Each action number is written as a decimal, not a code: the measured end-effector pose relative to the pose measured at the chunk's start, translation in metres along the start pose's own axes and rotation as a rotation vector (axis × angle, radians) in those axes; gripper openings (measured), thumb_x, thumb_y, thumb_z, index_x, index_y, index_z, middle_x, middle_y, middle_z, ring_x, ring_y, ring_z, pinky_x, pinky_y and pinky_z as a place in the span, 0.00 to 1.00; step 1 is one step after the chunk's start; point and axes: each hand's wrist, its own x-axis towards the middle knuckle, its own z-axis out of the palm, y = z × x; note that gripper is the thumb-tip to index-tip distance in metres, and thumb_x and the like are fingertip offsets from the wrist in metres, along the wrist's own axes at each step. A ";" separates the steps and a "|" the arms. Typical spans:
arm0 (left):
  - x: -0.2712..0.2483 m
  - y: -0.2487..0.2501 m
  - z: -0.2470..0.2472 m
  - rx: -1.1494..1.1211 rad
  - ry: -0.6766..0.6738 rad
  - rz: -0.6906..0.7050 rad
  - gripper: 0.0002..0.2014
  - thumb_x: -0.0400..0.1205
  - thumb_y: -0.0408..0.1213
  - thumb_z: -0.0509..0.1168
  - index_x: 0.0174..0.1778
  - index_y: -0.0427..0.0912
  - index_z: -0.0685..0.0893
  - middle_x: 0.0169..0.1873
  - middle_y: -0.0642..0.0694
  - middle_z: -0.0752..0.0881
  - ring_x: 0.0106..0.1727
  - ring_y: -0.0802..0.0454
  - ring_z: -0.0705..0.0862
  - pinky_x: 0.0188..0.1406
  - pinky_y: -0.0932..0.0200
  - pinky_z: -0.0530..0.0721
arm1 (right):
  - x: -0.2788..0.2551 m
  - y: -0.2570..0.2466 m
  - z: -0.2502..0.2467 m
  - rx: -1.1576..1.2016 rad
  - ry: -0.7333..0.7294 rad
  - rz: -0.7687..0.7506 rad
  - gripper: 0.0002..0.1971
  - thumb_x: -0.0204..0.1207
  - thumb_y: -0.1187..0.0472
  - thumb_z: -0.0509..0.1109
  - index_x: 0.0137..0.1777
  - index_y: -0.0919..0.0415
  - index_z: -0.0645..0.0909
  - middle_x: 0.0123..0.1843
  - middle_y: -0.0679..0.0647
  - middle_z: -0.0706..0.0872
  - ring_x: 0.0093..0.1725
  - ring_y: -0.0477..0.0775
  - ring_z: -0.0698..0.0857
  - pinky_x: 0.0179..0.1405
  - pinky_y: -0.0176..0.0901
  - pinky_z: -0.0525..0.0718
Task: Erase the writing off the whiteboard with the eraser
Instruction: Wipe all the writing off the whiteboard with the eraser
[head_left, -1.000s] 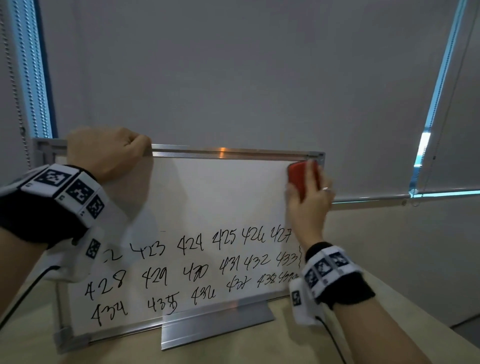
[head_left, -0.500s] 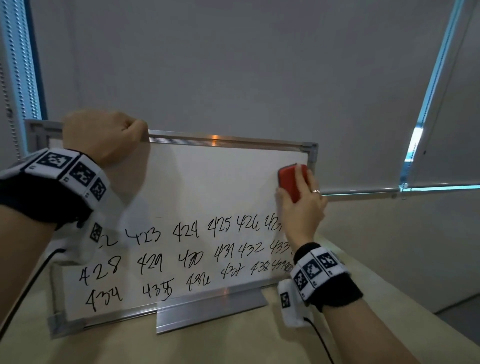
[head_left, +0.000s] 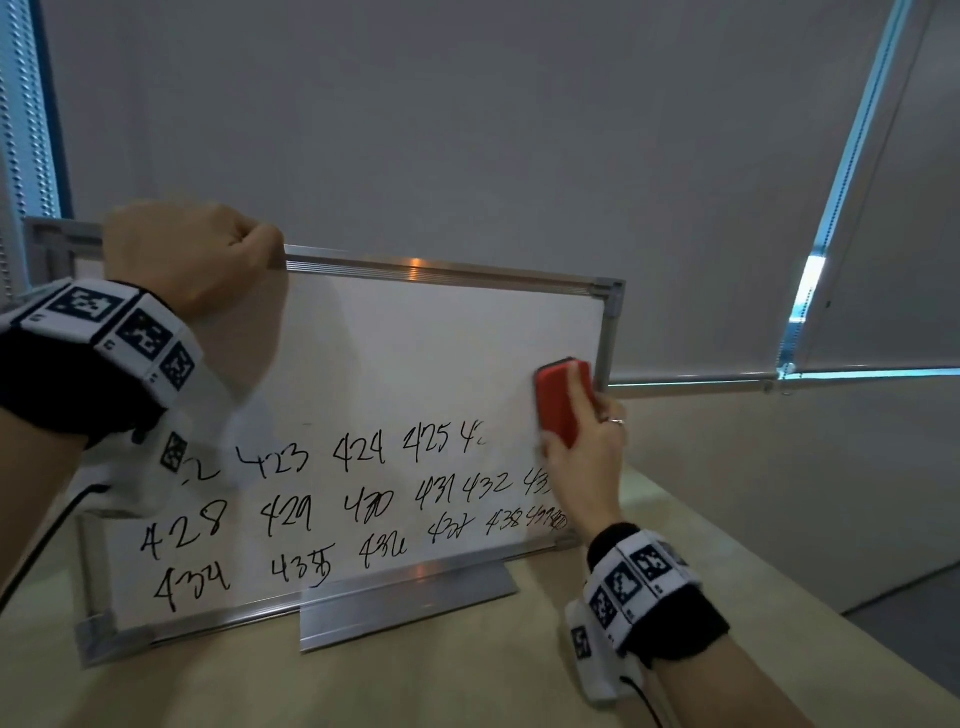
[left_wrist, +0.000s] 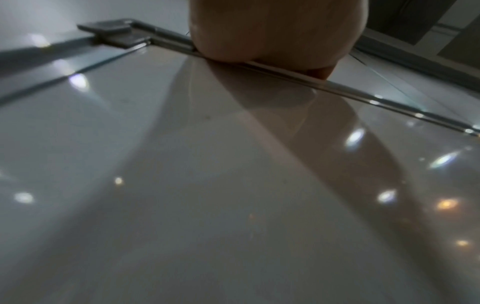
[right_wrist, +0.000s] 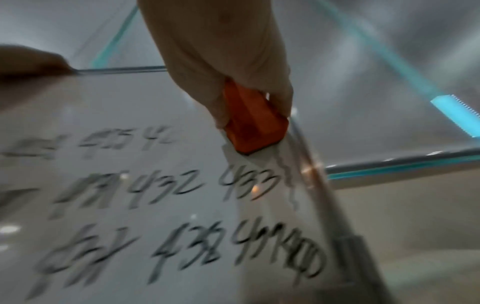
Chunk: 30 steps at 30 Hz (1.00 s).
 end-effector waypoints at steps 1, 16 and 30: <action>0.000 0.000 0.000 0.002 0.008 -0.003 0.28 0.70 0.52 0.44 0.41 0.43 0.88 0.36 0.32 0.85 0.36 0.37 0.80 0.39 0.55 0.70 | 0.002 0.003 0.000 0.007 0.042 0.060 0.44 0.70 0.71 0.71 0.77 0.35 0.54 0.68 0.58 0.64 0.61 0.61 0.72 0.64 0.59 0.78; 0.007 -0.002 0.004 0.005 -0.024 -0.028 0.29 0.69 0.54 0.43 0.42 0.41 0.87 0.39 0.32 0.86 0.39 0.36 0.82 0.41 0.54 0.72 | 0.001 -0.006 -0.006 -0.132 -0.089 0.254 0.40 0.70 0.74 0.69 0.77 0.49 0.53 0.67 0.66 0.61 0.63 0.68 0.68 0.62 0.56 0.73; 0.003 0.001 0.000 0.020 -0.011 -0.020 0.31 0.70 0.52 0.43 0.44 0.38 0.88 0.39 0.29 0.86 0.37 0.38 0.79 0.36 0.57 0.65 | 0.006 -0.004 -0.004 -0.164 -0.114 0.286 0.39 0.70 0.74 0.68 0.76 0.53 0.54 0.68 0.67 0.59 0.64 0.71 0.67 0.63 0.57 0.72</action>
